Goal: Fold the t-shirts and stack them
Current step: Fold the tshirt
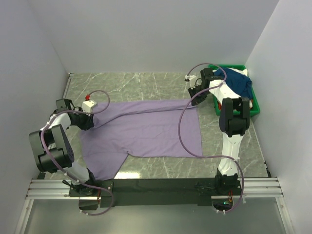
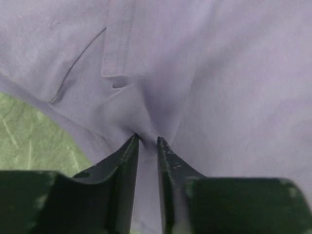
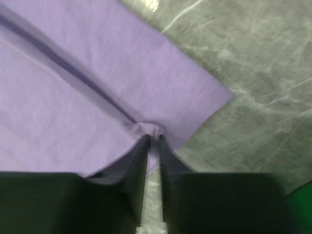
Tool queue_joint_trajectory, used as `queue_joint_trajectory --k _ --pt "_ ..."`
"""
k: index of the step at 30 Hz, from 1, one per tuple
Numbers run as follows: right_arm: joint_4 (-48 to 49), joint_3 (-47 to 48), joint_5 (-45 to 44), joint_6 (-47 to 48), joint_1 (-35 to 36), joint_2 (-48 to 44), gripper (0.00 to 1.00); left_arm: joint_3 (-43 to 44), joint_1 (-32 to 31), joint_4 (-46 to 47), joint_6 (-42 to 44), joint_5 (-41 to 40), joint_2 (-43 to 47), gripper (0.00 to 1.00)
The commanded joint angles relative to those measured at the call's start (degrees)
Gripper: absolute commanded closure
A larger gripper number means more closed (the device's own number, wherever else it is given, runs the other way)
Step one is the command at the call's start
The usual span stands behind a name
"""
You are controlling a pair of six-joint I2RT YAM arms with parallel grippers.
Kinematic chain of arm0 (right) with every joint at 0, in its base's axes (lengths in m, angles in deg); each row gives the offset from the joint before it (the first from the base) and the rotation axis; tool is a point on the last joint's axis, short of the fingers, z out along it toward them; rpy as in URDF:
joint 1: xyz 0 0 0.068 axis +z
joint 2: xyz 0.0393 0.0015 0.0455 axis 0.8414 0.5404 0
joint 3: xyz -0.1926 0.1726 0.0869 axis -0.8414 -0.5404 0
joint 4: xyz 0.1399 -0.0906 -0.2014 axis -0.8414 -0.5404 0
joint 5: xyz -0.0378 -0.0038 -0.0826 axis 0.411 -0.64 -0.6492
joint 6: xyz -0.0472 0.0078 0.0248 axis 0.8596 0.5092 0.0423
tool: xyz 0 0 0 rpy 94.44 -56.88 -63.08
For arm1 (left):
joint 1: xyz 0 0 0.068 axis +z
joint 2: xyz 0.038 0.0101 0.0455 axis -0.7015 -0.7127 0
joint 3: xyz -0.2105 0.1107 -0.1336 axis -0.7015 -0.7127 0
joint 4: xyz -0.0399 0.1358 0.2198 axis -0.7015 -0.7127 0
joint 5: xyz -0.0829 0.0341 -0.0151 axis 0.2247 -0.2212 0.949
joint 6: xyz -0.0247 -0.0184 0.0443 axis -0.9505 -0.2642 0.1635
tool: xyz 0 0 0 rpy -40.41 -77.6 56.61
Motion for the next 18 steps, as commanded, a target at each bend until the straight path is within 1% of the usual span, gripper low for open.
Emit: queue_joint_trajectory --k 1,2,3,4,5,6,7,8,9,12,17,18 --pt "-4.8 0.6 -0.1 5.0 -0.6 -2.6 0.74 5.0 1.7 -12.4 9.6 4.7 1.1 0.67" --pt "-5.8 0.6 -0.4 5.9 -0.6 -3.2 0.71 5.8 2.0 -14.2 11.1 5.4 1.1 0.63" --pt "-7.5 0.6 -0.6 6.7 -0.7 -3.5 0.68 7.9 2.8 -16.4 13.1 5.9 0.9 0.62" --pt "-8.2 0.7 -0.8 8.2 -0.7 -3.9 0.65 9.1 3.1 -17.9 13.5 6.9 0.6 0.56" --pt "-8.7 0.5 -0.8 8.5 -0.6 -4.7 0.64 10.1 3.1 -19.3 12.5 7.3 -0.1 0.54" --pt "-9.0 0.7 -0.4 8.7 -0.8 -5.1 0.64 11.9 3.1 -19.4 11.7 7.8 -0.4 0.54" --pt "-9.3 0.8 0.0 8.2 -0.9 -5.4 0.64 12.5 3.0 -18.8 10.4 8.9 -0.6 0.45" --pt "-9.2 1.5 0.1 7.8 -0.8 -5.5 0.64 13.0 2.8 -15.7 8.6 9.0 -1.3 0.42" --pt "-9.3 2.2 0.3 7.4 -0.7 -5.3 0.64 14.0 2.4 -14.7 5.1 9.0 -1.8 0.41" --pt "-10.5 5.0 0.1 5.9 -0.4 -2.9 0.64 15.9 0.3 -10.5 0.1 6.8 -4.7 0.40" --pt "-10.6 5.3 -1.7 4.0 1.0 -0.7 0.64 18.7 -1.9 -7.7 -4.0 3.3 -9.4 0.38" --pt "-10.0 5.0 -2.0 3.6 1.2 -0.6 0.64 19.5 -2.4 -7.4 -4.9 1.3 -11.1 0.38"
